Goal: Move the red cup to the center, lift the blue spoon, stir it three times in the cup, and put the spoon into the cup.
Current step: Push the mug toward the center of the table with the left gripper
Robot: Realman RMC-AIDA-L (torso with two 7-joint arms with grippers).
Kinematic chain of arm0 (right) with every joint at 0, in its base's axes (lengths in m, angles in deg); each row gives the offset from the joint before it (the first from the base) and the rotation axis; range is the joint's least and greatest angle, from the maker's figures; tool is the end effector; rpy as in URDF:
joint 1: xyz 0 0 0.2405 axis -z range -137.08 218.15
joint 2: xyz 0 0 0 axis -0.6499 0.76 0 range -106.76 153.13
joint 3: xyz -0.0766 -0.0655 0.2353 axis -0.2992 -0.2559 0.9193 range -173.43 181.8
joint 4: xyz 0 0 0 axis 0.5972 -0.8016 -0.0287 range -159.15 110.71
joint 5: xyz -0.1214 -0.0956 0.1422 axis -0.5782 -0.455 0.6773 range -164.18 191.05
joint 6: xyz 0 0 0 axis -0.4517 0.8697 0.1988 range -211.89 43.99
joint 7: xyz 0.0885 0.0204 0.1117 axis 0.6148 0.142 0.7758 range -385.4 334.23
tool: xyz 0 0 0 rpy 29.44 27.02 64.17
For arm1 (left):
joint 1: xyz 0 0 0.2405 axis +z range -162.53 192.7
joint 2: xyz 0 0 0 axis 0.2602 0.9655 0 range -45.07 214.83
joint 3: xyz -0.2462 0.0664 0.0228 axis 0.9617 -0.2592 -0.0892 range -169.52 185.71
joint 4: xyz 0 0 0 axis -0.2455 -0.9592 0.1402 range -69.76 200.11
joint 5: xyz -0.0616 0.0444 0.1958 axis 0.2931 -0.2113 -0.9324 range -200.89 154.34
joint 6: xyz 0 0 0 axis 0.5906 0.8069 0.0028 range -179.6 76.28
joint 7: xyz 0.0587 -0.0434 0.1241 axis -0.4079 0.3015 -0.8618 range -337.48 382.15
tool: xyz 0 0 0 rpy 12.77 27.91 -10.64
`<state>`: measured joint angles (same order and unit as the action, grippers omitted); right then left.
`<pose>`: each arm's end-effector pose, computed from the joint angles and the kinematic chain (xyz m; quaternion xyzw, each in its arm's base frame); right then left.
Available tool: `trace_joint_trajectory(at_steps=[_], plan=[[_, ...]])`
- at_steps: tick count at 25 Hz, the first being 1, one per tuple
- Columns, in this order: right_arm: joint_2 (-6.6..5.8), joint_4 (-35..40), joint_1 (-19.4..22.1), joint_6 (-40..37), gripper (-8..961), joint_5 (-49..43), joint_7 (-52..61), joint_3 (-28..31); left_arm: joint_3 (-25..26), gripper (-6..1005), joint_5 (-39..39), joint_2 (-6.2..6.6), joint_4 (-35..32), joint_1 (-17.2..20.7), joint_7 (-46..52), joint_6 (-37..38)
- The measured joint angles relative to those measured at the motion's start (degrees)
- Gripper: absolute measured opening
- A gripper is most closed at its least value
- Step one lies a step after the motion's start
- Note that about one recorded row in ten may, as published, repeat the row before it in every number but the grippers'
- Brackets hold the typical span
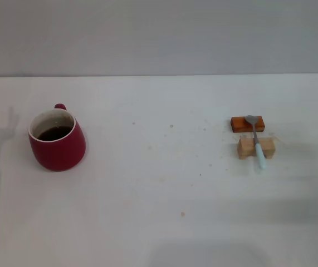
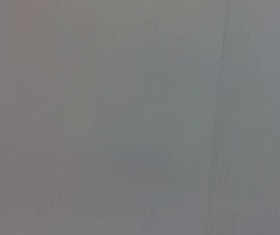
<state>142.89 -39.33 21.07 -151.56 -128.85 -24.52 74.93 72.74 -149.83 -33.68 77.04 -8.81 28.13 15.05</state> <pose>0.3435 0.3208 0.0185 -0.6140 0.2242 0.2918 0.6983 -0.3529 0.3366 0.0356 -0.5573 -0.2797 -0.3197 0.7134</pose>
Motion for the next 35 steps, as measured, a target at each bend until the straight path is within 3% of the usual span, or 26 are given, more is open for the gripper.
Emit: trace_joint_trajectory(at_steps=[19, 26, 35], plan=[[-0.06, 0.0, 0.2, -0.1, 668, -0.2, 0.1, 0.0, -0.3, 861, 0.0, 0.0, 0.0, 0.0, 0.0, 0.1], [0.06, -3.3, 3.9, -0.1, 668, -0.3, -0.7, -4.5, -0.7, 861, 0.0, 0.02, 0.0, 0.0, 0.0, 0.0], [-0.21, -3.1, 3.7, 0.3, 667, 0.2, -0.7, -4.5, -0.4, 862, 0.0, 0.34, -0.8, -0.2, -0.6, -3.1]])
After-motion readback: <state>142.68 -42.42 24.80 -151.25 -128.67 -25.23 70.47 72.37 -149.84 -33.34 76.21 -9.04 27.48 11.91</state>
